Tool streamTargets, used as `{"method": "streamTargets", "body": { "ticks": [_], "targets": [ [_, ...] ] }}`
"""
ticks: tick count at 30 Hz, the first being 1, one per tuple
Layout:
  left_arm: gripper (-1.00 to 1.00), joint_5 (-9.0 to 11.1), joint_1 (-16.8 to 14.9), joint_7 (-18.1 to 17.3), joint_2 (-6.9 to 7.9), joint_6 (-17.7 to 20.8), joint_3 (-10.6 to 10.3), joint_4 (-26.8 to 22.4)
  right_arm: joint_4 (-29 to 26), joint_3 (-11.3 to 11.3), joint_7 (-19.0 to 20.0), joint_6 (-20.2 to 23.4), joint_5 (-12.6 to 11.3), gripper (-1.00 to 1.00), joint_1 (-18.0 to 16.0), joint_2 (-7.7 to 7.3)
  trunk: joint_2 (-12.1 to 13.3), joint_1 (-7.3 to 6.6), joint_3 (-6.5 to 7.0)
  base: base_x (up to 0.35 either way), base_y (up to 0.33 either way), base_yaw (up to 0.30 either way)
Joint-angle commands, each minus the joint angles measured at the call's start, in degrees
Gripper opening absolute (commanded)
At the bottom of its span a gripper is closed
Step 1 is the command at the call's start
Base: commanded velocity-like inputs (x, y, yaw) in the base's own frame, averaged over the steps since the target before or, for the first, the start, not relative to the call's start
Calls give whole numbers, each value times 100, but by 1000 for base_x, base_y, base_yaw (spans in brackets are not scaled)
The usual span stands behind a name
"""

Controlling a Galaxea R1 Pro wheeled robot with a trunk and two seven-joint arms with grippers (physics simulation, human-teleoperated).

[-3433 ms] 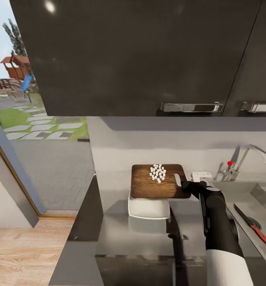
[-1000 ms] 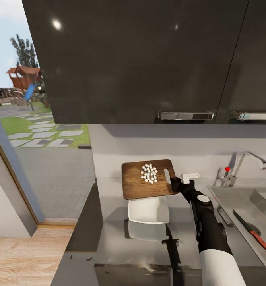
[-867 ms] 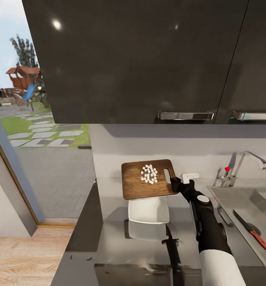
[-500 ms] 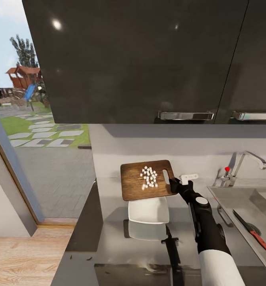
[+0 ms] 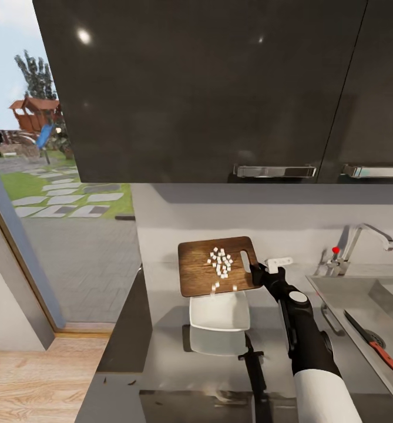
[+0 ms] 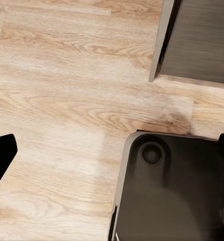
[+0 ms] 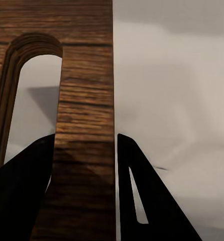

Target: In the kitchen, take the Vidalia onion out of the sink, dice it on the chopping board with the paring knife, put the diced onion into the bowl on the countertop, then place both the paring knife and the chopping board into the sink.

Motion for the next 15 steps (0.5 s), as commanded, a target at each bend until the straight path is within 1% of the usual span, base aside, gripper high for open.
{"method": "streamTargets", "body": {
  "ticks": [1,15],
  "targets": [
    [100,31,1,6,1,-7,-14,-8,-11,-22,51,17,51,-100,-8,8,-13,4,-12,0,0,0],
    [100,31,1,8,2,-8,-14,-8,-11,-18,51,17,51,-100,-8,8,-13,4,-12,0,0,0]
  ]
}}
